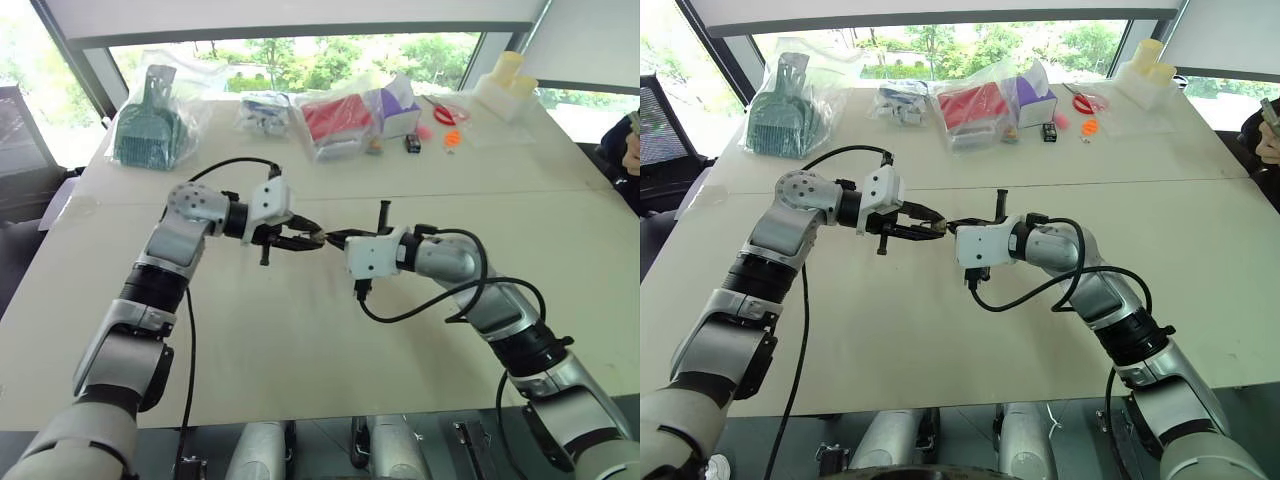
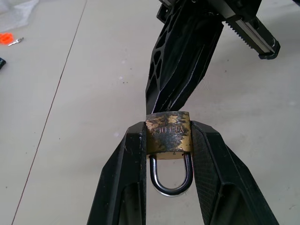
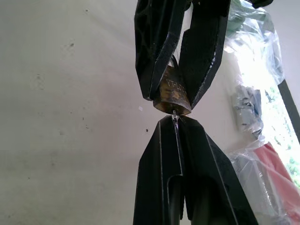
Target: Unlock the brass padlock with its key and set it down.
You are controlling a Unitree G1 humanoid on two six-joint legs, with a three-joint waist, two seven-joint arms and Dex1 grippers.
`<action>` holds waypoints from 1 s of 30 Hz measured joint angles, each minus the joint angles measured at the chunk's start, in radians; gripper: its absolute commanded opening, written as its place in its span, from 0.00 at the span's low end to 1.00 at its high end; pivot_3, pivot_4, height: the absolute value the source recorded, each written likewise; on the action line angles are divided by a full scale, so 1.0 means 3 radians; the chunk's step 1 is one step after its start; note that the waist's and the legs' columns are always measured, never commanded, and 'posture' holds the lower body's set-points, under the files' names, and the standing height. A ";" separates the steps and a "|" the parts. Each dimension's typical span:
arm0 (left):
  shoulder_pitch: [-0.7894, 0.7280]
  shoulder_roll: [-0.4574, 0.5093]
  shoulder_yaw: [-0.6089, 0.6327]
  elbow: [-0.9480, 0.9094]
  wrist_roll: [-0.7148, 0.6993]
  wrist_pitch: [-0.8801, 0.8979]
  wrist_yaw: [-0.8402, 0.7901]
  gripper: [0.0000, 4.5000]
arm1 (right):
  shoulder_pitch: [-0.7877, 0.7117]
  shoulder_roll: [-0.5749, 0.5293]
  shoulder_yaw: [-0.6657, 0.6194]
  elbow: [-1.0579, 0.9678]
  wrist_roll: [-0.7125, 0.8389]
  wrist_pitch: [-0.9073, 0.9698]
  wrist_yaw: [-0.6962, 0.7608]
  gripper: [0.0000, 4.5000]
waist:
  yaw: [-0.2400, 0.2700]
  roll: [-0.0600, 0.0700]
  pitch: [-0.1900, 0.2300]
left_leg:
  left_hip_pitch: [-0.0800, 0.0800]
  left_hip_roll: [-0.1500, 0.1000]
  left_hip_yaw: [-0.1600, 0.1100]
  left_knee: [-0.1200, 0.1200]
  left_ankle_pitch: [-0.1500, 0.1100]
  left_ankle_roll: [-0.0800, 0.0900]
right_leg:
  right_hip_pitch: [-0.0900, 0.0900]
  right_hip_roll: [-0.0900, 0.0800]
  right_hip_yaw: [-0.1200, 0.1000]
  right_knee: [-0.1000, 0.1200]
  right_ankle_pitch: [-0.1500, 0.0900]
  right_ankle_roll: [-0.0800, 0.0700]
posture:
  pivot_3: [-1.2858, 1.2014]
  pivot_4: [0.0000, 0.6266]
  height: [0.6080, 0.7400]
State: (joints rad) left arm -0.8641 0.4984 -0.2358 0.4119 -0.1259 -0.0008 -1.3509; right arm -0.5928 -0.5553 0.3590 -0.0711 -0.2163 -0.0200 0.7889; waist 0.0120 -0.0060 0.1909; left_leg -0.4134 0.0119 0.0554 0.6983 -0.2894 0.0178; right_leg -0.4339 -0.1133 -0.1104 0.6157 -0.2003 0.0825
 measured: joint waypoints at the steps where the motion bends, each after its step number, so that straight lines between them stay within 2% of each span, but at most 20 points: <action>1: 0.0000 0.0001 -0.0011 0.0001 0.0026 -0.0062 0.0003 0.16 | -0.0005 0.0013 -0.0020 -0.0018 0.0046 0.0081 0.0060 0.02 | 0.0001 0.0000 0.0000 | 0.0000 0.0000 0.0000 0.0000 0.0000 0.0000 | 0.0000 0.0000 0.0000 0.0000 0.0000 0.0000 | 0.52 0.24 1.00; 10: -0.0003 -0.0018 -0.0073 0.0139 0.0280 -0.0920 0.0065 0.16 | -0.0288 0.0088 -0.0107 -0.0132 0.0626 0.1346 0.0666 0.02 | 0.0000 0.0001 0.0000 | 0.0000 0.0002 0.0000 0.0000 0.0000 0.0000 | 0.0000 0.0000 0.0000 0.0001 0.0000 -0.0001 | 0.52 0.24 1.00; 13: -0.0034 -0.0026 -0.0049 0.0181 0.0269 -0.0891 0.0077 0.16 | -0.0313 0.0111 -0.0118 -0.0132 0.0619 0.1384 0.0600 0.02 | 0.0002 0.0001 0.0000 | 0.0000 0.0001 0.0000 0.0000 0.0000 0.0000 | 0.0000 0.0000 -0.0001 0.0001 0.0000 -0.0001 | 0.52 0.24 1.00; 15: -0.0068 -0.0037 0.0014 0.0189 0.0168 -0.0665 0.0041 0.16 | -0.0312 0.0045 -0.0075 -0.0098 0.0403 0.0977 0.0461 0.02 | -0.0001 0.0001 0.0000 | 0.0000 0.0000 0.0001 0.0000 0.0000 0.0000 | 0.0000 0.0000 -0.0001 0.0001 0.0000 0.0000 | 0.52 0.24 1.00; 17: -0.0111 -0.0047 0.0063 0.0193 0.0040 -0.0392 -0.0029 0.16 | -0.0289 -0.0095 0.0010 -0.0044 0.0105 0.0323 0.0266 0.14 | 0.0001 0.0001 0.0000 | 0.0000 -0.0002 0.0000 0.0000 0.0000 0.0000 | 0.0000 0.0000 -0.0001 0.0001 -0.0002 0.0003 | 0.52 0.24 1.00; 19: -0.0132 -0.0047 0.0071 0.0203 -0.0023 -0.0223 -0.0086 0.16 | -0.0243 -0.0199 0.0049 0.0031 -0.0110 -0.0224 0.0084 0.31 | -0.0004 0.0001 0.0000 | 0.0000 -0.0002 0.0001 0.0000 0.0000 0.0000 | 0.0000 0.0000 0.0000 0.0001 -0.0002 0.0004 | 0.52 0.24 1.00; 24: -0.0133 -0.0027 0.0073 0.0293 -0.0091 -0.0022 -0.0234 0.16 | -0.0163 -0.0294 0.0064 0.0276 -0.0496 -0.1131 -0.0347 0.90 | -0.0017 0.0001 0.0000 | 0.0000 -0.0002 0.0010 0.0000 0.0002 -0.0003 | -0.0001 0.0000 0.0000 0.0003 -0.0002 0.0004 | 0.52 0.24 1.00; 30: -0.0175 -0.0015 0.0091 0.0278 -0.0273 0.0271 -0.0405 0.16 | -0.0201 -0.0265 0.0059 0.0508 -0.0695 -0.1764 -0.0728 0.90 | -0.0021 0.0001 0.0000 | 0.0000 -0.0001 0.0010 0.0000 0.0002 -0.0004 | 0.0000 0.0000 0.0001 0.0003 -0.0002 0.0003 | 0.52 0.24 1.00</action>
State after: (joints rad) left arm -0.9165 0.4938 -0.2085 0.4954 -0.2078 0.0806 -1.4725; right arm -0.6531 -0.6349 0.3767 0.0814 -0.4249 -0.5493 0.5704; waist 0.0056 -0.0058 0.1909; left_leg -0.4133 0.0117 0.0585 0.6984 -0.2888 0.0167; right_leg -0.4341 -0.1132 -0.1102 0.6165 -0.2009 0.0836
